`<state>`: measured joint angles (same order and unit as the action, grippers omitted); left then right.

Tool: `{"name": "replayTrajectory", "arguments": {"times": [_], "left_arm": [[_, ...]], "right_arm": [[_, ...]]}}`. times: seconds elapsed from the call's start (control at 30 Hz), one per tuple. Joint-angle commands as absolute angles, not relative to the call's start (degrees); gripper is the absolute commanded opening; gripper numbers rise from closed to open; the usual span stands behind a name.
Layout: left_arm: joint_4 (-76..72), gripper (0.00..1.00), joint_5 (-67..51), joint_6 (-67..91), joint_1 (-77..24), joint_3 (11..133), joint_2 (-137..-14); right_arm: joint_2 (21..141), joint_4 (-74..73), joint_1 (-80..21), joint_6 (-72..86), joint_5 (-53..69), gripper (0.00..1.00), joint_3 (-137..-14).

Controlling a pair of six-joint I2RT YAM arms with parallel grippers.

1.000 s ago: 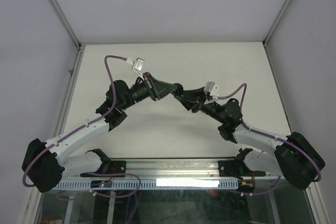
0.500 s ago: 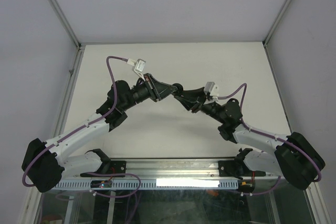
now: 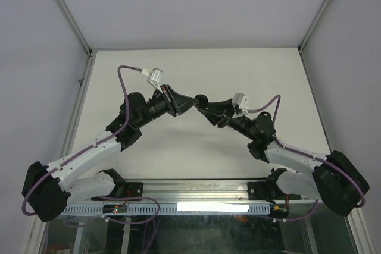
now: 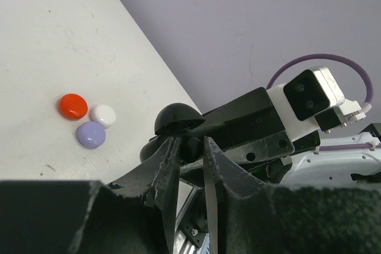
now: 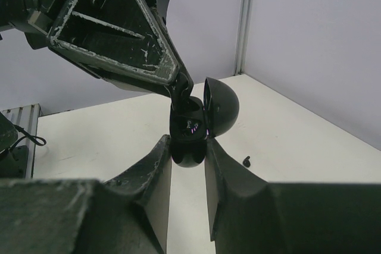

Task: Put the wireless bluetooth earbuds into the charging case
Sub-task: Place the earbud in the charging case.

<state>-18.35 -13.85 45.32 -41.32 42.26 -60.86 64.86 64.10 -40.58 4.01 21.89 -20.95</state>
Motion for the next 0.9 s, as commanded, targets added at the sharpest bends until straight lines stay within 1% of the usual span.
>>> {"name": "replayTrajectory", "arguments": {"times": [0.0, 0.2, 0.3, 0.43, 0.57, 0.77, 0.87], "left_arm": [[-15.1, 0.24, -10.7, 42.5, -41.6, 42.5, -58.9], [-13.2, 0.3, -11.2, 40.9, -41.6, 44.3, -59.4], [-11.8, 0.3, -11.1, 39.7, -41.6, 45.4, -59.6], [-8.7, 0.35, -9.6, 37.3, -41.6, 46.9, -59.0], [-3.2, 0.42, -6.4, 33.8, -41.6, 49.1, -58.0], [6.9, 0.49, 1.3, 28.3, -40.3, 52.4, -58.6], [10.5, 0.5, 3.2, 27.2, -37.5, 53.1, -60.2]], "right_arm": [[62.6, 68.7, -40.4, 4.4, 21.5, 0.0, -22.1], [62.6, 68.7, -40.4, 4.6, 22.1, 0.0, -22.2], [62.7, 68.6, -40.4, 4.6, 22.1, 0.0, -22.2], [62.8, 68.3, -40.4, 4.6, 21.8, 0.0, -22.1], [62.8, 67.4, -40.3, 3.7, 20.1, 0.0, -21.3], [61.2, 64.1, -40.4, 1.1, 16.4, 0.0, -19.6], [60.3, 61.2, -40.4, -0.6, 13.9, 0.0, -19.1]]}}
